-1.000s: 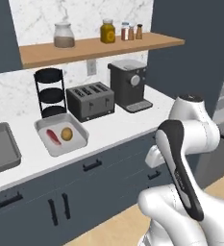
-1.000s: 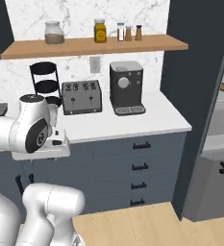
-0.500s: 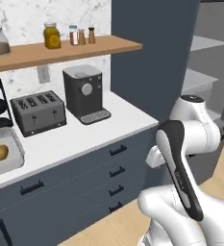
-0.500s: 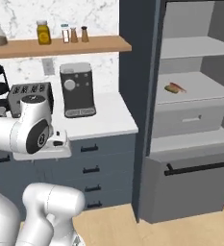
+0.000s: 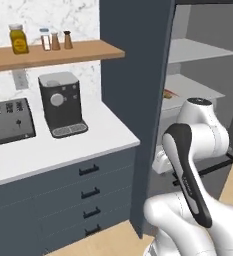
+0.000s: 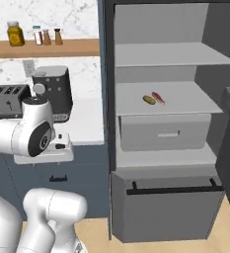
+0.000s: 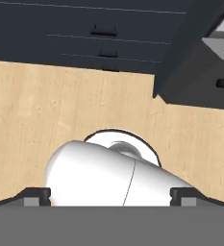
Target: Place one potato and one steak in each tupperware on the nearby counter, to pack two identical lunches.
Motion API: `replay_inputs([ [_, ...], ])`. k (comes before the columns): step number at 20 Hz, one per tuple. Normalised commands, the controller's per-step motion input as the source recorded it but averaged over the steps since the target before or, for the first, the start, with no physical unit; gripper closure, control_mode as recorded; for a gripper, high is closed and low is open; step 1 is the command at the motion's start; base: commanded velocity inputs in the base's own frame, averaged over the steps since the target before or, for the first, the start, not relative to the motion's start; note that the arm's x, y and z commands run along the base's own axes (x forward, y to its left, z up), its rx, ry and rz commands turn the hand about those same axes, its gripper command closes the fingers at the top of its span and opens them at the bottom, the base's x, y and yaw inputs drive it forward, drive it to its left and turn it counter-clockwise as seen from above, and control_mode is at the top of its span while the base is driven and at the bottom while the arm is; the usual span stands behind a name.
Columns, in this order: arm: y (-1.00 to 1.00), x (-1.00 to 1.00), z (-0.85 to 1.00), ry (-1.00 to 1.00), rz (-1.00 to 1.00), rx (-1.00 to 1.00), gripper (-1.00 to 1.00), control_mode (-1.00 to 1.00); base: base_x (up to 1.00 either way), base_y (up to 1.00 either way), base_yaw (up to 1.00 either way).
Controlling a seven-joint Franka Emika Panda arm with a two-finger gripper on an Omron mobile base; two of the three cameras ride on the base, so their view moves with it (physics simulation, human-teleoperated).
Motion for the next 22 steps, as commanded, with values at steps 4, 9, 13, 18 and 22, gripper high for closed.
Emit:
replay_inputs([
  [4,0.0,0.0,0.0,0.0,0.0,0.0,-1.0,1.0,0.01,-0.98,-0.06],
  [9,0.0,0.0,0.0,0.0,0.0,0.0,-1.0,1.0,0.24,-0.5,-0.16],
  [13,0.0,0.0,0.0,0.0,0.0,0.0,-1.0,1.0,0.27,-0.59,-0.03],
  [18,0.0,0.0,0.0,0.0,0.0,0.0,-1.0,1.0,0.34,-0.5,0.08],
  [22,0.0,0.0,0.0,0.0,0.0,0.0,-1.0,1.0,0.83,-0.25,0.0],
])
